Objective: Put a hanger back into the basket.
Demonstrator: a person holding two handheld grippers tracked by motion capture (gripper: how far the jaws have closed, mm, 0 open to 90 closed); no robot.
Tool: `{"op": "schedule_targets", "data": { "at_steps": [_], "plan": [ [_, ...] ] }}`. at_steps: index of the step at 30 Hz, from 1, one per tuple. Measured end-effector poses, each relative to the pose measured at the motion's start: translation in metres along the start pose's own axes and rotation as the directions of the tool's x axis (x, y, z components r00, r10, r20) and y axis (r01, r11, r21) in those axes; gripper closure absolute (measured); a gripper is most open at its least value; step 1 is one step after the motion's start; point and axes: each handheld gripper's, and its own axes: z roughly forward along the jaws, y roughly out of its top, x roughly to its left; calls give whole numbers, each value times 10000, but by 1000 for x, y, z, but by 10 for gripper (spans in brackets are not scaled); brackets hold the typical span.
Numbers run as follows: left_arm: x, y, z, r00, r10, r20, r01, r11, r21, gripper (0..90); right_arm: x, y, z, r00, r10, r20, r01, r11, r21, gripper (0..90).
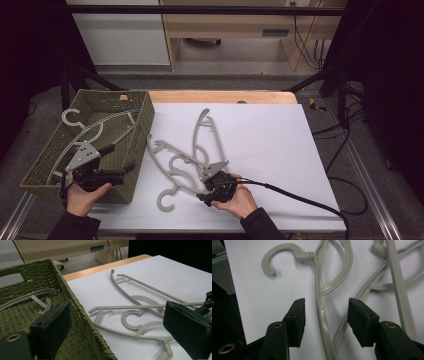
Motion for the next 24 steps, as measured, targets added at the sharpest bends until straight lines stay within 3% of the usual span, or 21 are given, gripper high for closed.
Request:
{"op": "schedule_targets", "data": {
  "at_steps": [7, 18, 24],
  "plan": [
    [0, 0, 0, 10000, 34, 1, -34, 10000, 25, 81, 1, -1, 14, 9983, -489, -331, 508, 9970, 580, 617],
    [-1, 0, 1, 10000, 89, 22, -89, 9999, 51, 85, -4, -1, 20, 9985, -340, -420, 378, 9949, 932, 780],
    [-2, 0, 1, 9999, 106, 35, -106, 9999, 56, 87, -6, 0, 19, 9976, -322, -613, 384, 9939, 1033, 803]
  ]
}}
